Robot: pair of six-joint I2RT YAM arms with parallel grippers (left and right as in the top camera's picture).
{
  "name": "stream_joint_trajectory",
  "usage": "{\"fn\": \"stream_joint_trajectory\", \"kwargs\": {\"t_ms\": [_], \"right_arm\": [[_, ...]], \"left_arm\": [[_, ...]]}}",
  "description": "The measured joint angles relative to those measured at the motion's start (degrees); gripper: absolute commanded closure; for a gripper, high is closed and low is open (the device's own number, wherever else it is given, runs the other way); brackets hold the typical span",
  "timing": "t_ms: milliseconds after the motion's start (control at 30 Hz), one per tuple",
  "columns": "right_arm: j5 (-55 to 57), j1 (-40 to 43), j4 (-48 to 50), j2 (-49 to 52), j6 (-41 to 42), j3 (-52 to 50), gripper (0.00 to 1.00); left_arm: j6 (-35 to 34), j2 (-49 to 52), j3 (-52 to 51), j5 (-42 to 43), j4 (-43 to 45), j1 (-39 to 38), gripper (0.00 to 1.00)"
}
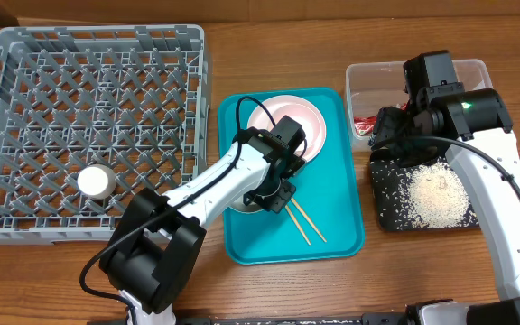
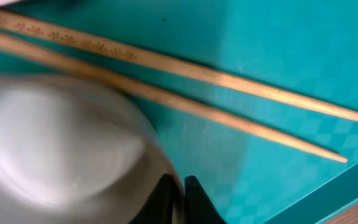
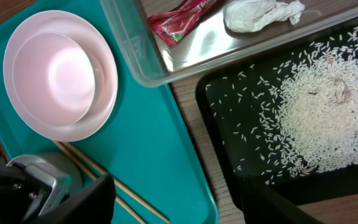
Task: Sort waste into correct bins and load items into the dishwasher
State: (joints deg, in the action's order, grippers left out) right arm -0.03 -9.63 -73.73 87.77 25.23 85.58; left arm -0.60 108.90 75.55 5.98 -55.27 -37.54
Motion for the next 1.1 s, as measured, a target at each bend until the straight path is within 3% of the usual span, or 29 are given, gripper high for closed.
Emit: {"fn": "stream_joint_trajectory", "kwargs": {"t_ms": [300,633,900,1100], "right_arm": [[0.00,0.00,-0.33,0.00,0.00,0.00,0.34],[0.00,0.00,-0.44,0.00,0.00,0.00,0.34],[0.02,0.00,-0.46,0.00,-0.02,0.00,0.34],[0.00,0.00,-0.68,0.00,-0.02,0.00,0.33]], "left_arm": [[-2.25,-0.02,1.01,-1.90,-3.08,0.00,0.96],[-2.45,-2.71,15.61,-3.28,-11.45,0.92,0.96],[0.44,-7.91,27.19,-1.60,-12.15,12.13,0.96],[5.79,-7.93,31.06,8.72,-12.24,25.70,0.96]]}}
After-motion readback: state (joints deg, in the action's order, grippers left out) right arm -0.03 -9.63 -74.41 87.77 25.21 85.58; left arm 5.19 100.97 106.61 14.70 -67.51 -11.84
